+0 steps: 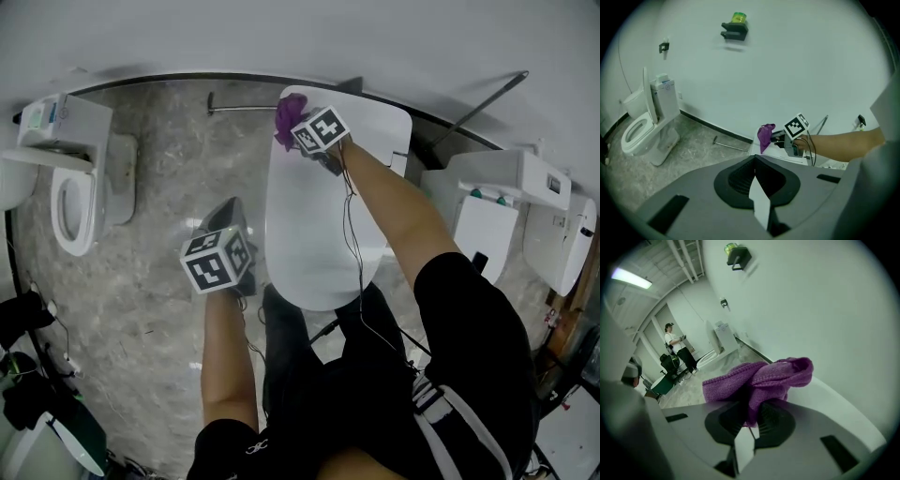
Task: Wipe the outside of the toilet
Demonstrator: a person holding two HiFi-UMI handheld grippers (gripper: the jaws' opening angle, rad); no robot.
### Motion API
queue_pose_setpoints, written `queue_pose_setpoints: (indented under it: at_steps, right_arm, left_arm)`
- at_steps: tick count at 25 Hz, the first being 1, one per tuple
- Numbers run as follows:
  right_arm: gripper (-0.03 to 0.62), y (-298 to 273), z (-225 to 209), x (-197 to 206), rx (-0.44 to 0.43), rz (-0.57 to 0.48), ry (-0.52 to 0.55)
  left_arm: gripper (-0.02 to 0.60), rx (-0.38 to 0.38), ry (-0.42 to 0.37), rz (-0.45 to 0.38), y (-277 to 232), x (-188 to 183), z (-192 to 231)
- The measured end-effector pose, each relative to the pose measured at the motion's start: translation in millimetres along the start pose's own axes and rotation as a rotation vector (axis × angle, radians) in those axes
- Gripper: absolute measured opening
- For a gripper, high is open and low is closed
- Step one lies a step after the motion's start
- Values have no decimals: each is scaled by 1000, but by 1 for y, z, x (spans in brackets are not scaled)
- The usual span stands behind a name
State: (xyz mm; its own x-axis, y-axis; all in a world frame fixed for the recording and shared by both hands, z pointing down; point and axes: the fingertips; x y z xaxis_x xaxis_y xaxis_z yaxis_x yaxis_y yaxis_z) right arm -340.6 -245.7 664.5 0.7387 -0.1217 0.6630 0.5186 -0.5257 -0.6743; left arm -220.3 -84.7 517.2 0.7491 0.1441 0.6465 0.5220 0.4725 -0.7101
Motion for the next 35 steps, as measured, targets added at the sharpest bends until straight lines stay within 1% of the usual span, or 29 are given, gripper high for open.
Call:
queue_pose_setpoints:
  at_steps: [6, 11, 14, 18, 23, 28, 32, 35]
  right_arm:
    - [43, -38, -39, 12, 58, 53, -61]
    - [43, -55, -50, 10, 73, 90, -137]
    - [43, -54, -52, 12, 82, 117, -168]
    - [43, -46, -60, 17, 111, 115, -234]
    - [43, -30, -72, 27, 154, 97, -288]
    - [43, -8, -90, 42, 183, 69, -340]
    - [43, 14, -103, 56, 205, 49, -406]
    - [43, 30, -112, 70, 218, 48, -430]
  left_arm:
    - [9, -24, 6, 15, -12, 9, 12]
    - [9, -52, 16, 22, -18, 16, 26]
    - [9, -49, 42, 19, -23, 20, 23]
    - [9, -24, 31, 35, -28, 25, 6]
    - [9, -13, 25, 30, -27, 24, -5]
    - [9, -10, 18, 27, -29, 27, -19]
    - [9, 5, -14, 49, -31, 37, -37]
    - [9, 10, -16, 56, -32, 40, -50]
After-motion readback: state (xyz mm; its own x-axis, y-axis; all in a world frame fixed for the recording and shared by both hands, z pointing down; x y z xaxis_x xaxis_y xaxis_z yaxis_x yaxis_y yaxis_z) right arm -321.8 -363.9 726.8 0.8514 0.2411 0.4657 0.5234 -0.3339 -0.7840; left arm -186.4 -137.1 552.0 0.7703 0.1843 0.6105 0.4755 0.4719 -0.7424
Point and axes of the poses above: the fingertips, and each gripper's own axes: y backward along the fingers, z to its left, x out of its underside, and after that the axes turned 6 degrees about -z, right-handed
